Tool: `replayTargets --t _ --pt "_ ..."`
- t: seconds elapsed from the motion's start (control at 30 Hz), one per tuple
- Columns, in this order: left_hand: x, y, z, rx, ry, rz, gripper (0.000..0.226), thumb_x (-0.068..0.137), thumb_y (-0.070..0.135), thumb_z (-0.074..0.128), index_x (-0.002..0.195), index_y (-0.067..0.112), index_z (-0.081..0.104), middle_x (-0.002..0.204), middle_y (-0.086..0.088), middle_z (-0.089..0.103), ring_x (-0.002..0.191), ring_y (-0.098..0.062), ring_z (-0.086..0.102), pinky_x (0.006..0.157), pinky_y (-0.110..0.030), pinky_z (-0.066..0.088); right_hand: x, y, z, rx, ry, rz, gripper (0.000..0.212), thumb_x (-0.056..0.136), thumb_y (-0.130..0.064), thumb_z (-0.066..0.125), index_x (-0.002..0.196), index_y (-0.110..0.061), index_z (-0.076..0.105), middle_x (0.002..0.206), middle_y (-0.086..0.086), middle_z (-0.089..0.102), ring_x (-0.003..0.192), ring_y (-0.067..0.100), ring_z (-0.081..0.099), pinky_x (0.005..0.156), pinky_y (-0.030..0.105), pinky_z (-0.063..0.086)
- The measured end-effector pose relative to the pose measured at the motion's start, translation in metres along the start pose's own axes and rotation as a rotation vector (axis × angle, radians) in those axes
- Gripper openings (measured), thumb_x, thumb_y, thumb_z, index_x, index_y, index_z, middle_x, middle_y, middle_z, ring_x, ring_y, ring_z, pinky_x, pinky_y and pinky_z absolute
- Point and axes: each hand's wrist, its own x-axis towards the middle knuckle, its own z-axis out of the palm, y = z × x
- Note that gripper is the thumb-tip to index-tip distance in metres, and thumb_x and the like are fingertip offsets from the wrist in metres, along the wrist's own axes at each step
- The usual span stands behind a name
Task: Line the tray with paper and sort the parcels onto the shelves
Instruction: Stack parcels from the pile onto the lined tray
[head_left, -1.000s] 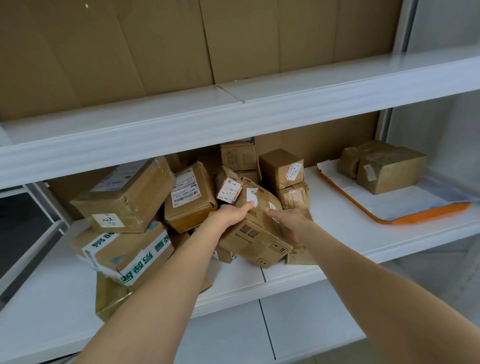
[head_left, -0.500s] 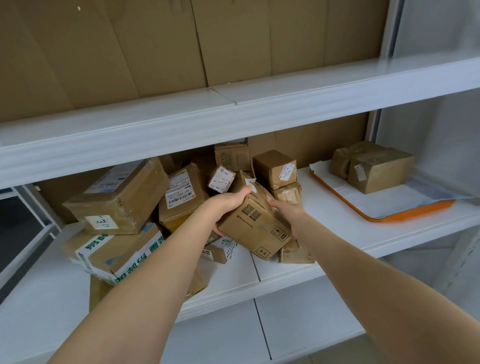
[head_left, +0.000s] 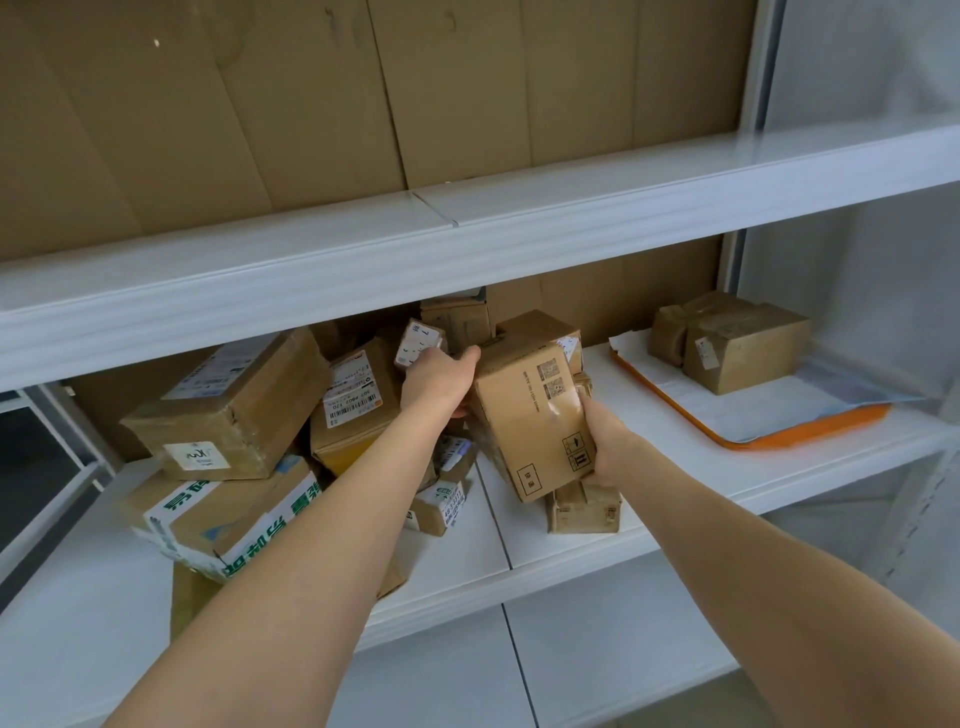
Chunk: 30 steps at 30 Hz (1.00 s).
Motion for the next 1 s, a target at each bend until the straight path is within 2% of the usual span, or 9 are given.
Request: replayTargets --t 0.07,0.17,0.23,0.37,0.53,0.67,0.77,0.9,1.0 --pt "-0.003 0.003 0.004 -0.065 0.006 -0.007 0.031 0.087 0.041 0.060 0.103 0.015 0.055 0.106 -0.011 0.062 0.077 -0.019 0.062 0.070 -0.037 0.060 0.000 0.001 -0.006 0.060 -0.065 0.029 0.041 0.093 -0.058 0.047 0.098 -0.022 0.066 0.082 0.006 0.073 0.080 0.025 0.070 0.069 0.037 0.057" --pt "-0.010 0.008 0.012 -0.143 0.028 -0.053 0.048 0.085 0.043 0.061 0.119 0.012 0.050 0.115 -0.011 0.059 0.090 -0.022 0.060 0.081 -0.040 0.057 0.002 0.002 -0.013 0.112 -0.096 0.037 0.037 0.095 -0.054 0.046 0.094 -0.024 0.067 0.074 0.005 0.074 0.061 0.023 0.072 0.055 0.033 0.057" --pt "-0.017 0.013 0.018 -0.209 0.019 -0.061 0.055 0.084 0.047 0.058 0.126 0.012 0.048 0.123 -0.011 0.055 0.103 -0.027 0.057 0.089 -0.042 0.052 0.003 0.001 -0.018 0.146 -0.099 0.036 0.035 0.095 -0.051 0.047 0.091 -0.023 0.068 0.072 0.006 0.073 0.057 0.024 0.071 0.054 0.035 0.057" --pt "-0.031 0.030 0.028 -0.211 0.041 0.015 0.058 0.085 0.053 0.054 0.131 0.018 0.047 0.135 -0.009 0.039 0.116 -0.030 0.047 0.097 -0.048 0.045 0.002 -0.003 -0.028 0.164 -0.077 0.059 0.031 0.092 -0.045 0.051 0.084 -0.020 0.067 0.069 0.007 0.072 0.059 0.026 0.072 0.057 0.041 0.058" --pt "-0.044 0.041 0.037 -0.280 0.071 0.062 0.060 0.087 0.051 0.054 0.136 0.020 0.039 0.140 -0.010 0.033 0.121 -0.032 0.044 0.099 -0.049 0.042 0.001 -0.008 -0.038 0.138 -0.040 0.068 0.030 0.085 -0.045 0.060 0.102 -0.021 0.067 0.083 0.009 0.074 0.091 0.027 0.071 0.078 0.044 0.057" --pt "-0.059 0.051 0.044 -0.327 0.088 0.124 0.060 0.088 0.049 0.053 0.137 0.019 0.037 0.138 -0.008 0.037 0.122 -0.030 0.044 0.100 -0.049 0.041 -0.003 -0.008 -0.049 0.157 -0.098 0.074 0.032 0.080 -0.047 0.067 0.090 -0.016 0.068 0.080 0.010 0.075 0.076 0.029 0.074 0.068 0.043 0.059" --pt "-0.078 0.065 0.054 -0.298 0.117 0.239 0.063 0.086 0.048 0.053 0.141 0.023 0.034 0.139 -0.005 0.037 0.123 -0.027 0.044 0.100 -0.051 0.041 -0.007 -0.011 -0.056 0.190 -0.113 0.048 0.034 0.083 -0.047 0.065 0.089 -0.014 0.066 0.084 0.014 0.075 0.074 0.035 0.073 0.066 0.047 0.059" --pt "-0.105 0.083 0.073 -0.212 0.169 0.399 0.064 0.084 0.046 0.055 0.141 0.024 0.034 0.139 -0.002 0.037 0.124 -0.020 0.041 0.105 -0.047 0.035 -0.011 -0.018 -0.071 0.229 -0.029 0.055 0.029 0.092 -0.039 0.055 0.093 -0.013 0.066 0.076 0.014 0.074 0.068 0.034 0.073 0.060 0.045 0.059" --pt "-0.112 0.093 0.083 -0.217 0.109 0.462 0.063 0.086 0.043 0.053 0.143 0.023 0.035 0.142 -0.002 0.034 0.125 -0.020 0.041 0.104 -0.046 0.038 -0.014 -0.023 -0.088 0.281 0.018 0.019 0.031 0.093 -0.039 0.051 0.088 -0.012 0.065 0.071 0.014 0.073 0.069 0.033 0.071 0.059 0.045 0.056"
